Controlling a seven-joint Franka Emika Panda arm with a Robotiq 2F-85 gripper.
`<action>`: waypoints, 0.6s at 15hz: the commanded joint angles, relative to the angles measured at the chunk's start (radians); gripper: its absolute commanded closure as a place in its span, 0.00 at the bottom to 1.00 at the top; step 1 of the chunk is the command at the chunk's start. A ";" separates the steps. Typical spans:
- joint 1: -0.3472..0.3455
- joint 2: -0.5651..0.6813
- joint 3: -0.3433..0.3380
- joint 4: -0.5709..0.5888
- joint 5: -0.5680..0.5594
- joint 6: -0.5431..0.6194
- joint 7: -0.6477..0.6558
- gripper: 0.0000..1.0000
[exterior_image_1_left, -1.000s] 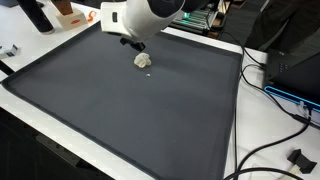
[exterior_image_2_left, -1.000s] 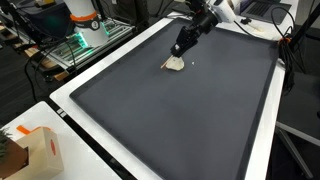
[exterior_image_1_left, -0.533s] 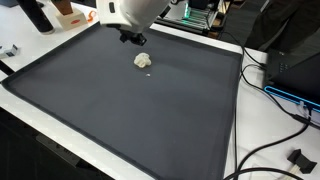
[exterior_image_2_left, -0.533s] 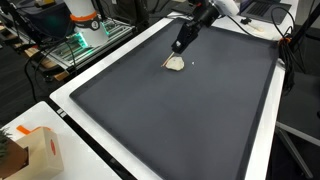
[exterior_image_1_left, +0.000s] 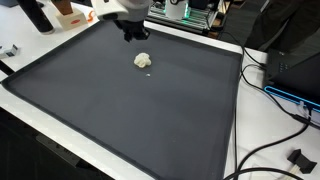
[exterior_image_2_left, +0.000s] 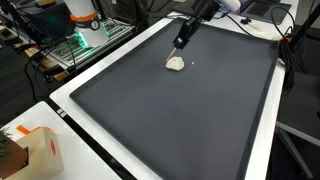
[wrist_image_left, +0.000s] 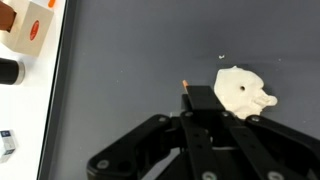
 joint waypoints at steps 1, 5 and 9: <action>-0.052 -0.051 0.027 -0.052 0.096 0.054 -0.074 0.97; -0.082 -0.063 0.034 -0.058 0.186 0.091 -0.141 0.97; -0.104 -0.056 0.038 -0.056 0.260 0.119 -0.187 0.97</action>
